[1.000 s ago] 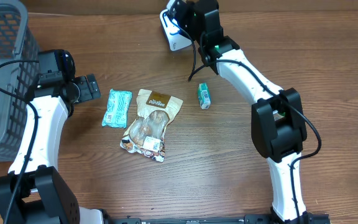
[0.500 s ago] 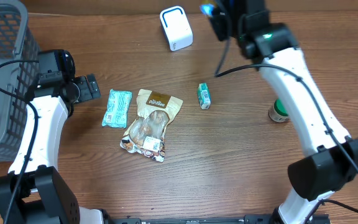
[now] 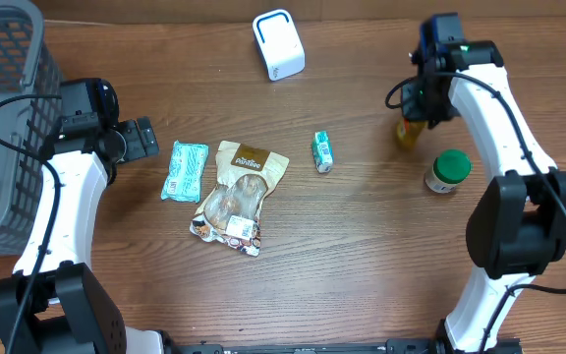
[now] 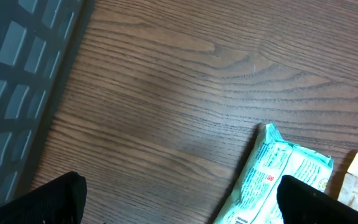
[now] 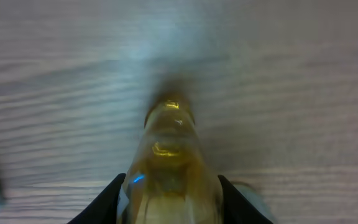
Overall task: Scan the item barcode
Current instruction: 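Move the bottle back right and set it upright, release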
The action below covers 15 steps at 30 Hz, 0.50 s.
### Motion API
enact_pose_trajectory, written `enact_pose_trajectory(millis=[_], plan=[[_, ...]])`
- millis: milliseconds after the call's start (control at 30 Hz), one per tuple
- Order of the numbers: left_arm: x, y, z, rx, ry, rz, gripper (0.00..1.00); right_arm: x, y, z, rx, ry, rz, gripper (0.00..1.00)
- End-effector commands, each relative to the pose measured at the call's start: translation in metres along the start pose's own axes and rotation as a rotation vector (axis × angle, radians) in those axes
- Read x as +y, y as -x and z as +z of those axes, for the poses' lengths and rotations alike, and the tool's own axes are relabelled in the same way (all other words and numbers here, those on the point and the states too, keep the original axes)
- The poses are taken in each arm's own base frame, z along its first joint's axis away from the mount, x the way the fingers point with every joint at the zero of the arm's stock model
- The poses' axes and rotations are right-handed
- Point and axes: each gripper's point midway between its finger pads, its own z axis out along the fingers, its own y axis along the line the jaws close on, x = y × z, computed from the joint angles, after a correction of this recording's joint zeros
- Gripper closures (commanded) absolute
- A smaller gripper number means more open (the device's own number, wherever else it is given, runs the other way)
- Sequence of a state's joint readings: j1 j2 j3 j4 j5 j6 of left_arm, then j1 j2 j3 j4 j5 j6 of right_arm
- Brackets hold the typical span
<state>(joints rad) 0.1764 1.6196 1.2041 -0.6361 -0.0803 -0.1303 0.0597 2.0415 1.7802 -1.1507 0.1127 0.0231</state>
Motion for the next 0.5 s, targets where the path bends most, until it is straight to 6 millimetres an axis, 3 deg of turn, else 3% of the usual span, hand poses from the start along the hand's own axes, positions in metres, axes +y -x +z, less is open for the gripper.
enact_pose_trajectory(millis=[0, 167, 233, 467], plan=[[-0.003, 0.010, -0.009, -0.035, -0.003, 0.014, 0.00, -0.012, -0.002, 0.003, 0.006, -0.013, 0.068, 0.64], [-0.003, 0.010, -0.009, -0.035, -0.003, 0.014, 0.00, -0.026, -0.005, 0.005, 0.019, -0.024, 0.116, 0.64], [-0.003, 0.010, -0.009, -0.035, -0.003, 0.014, 0.00, -0.029, -0.005, 0.006, 0.019, -0.025, 0.142, 0.57], [-0.003, 0.010, -0.009, -0.035, -0.003, 0.014, 0.01, -0.029, -0.005, 0.006, 0.019, -0.026, 0.142, 0.11]])
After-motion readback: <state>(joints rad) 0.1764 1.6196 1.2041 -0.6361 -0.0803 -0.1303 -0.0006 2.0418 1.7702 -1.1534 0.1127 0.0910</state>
